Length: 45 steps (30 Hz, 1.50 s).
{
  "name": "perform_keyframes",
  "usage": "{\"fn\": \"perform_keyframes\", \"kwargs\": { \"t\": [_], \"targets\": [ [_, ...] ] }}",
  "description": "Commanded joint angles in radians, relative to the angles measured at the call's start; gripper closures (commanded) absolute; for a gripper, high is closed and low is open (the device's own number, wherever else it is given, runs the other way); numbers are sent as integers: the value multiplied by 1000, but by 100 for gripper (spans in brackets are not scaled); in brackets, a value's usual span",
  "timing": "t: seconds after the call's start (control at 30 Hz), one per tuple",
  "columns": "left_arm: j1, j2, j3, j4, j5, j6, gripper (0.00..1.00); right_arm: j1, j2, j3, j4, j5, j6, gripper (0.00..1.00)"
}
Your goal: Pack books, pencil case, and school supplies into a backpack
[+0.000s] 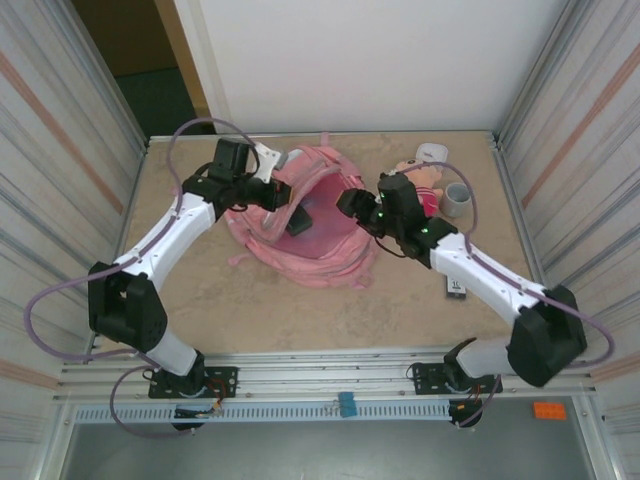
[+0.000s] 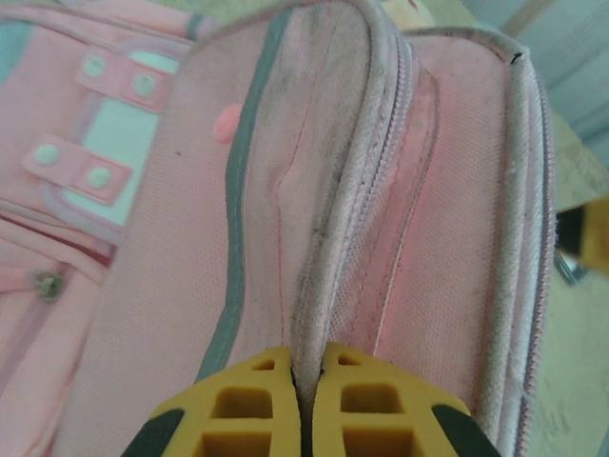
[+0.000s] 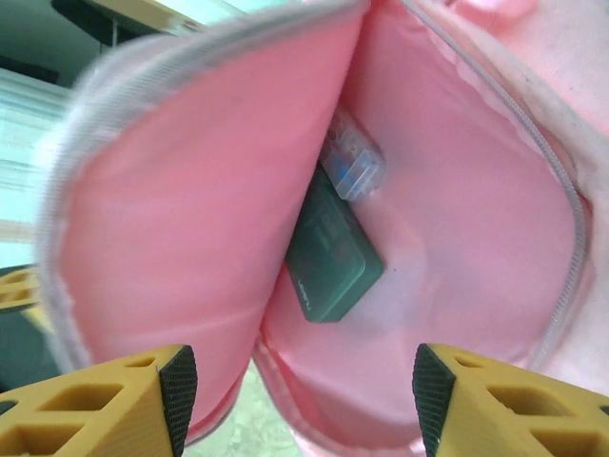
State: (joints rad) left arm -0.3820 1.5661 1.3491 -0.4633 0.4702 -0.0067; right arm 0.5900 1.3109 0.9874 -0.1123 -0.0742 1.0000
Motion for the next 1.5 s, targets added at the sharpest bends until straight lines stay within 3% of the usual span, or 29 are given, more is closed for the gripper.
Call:
{"fn": "perform_keyframes", "kwargs": {
  "t": [0.0, 0.13, 0.27, 0.37, 0.5, 0.57, 0.73, 1.07, 1.37, 1.47],
  "targets": [
    [-72, 26, -36, -16, 42, 120, 82, 14, -55, -36, -79, 72, -159, 37],
    [-135, 55, -25, -73, 19, 124, 50, 57, -117, -25, -78, 111, -351, 36],
    [-74, -5, -74, -55, 25, -3, 29, 125, -144, -1, -94, 151, -663, 34],
    [37, -77, -139, -35, 67, -97, 22, 224, -132, 7, -124, 204, -1007, 35],
    [200, -151, -239, -29, 104, -153, 21, 354, -54, -20, -171, 280, -1493, 36],
    [279, -166, -284, -20, 134, -167, 21, 361, -1, -12, -192, 291, -1594, 36],
    [402, -108, -347, 13, 261, -201, 22, 332, 101, 11, -149, 262, -1703, 36],
    [403, 37, -331, 81, 346, -146, 23, 267, 242, 34, 4, 233, -1882, 36],
    [399, 155, -290, 115, 319, -76, 21, 238, 317, 78, 63, 233, -1934, 37],
    [396, 198, -268, 117, 344, -81, 25, 231, 324, 79, 78, 217, -1933, 42]
  ]
}}
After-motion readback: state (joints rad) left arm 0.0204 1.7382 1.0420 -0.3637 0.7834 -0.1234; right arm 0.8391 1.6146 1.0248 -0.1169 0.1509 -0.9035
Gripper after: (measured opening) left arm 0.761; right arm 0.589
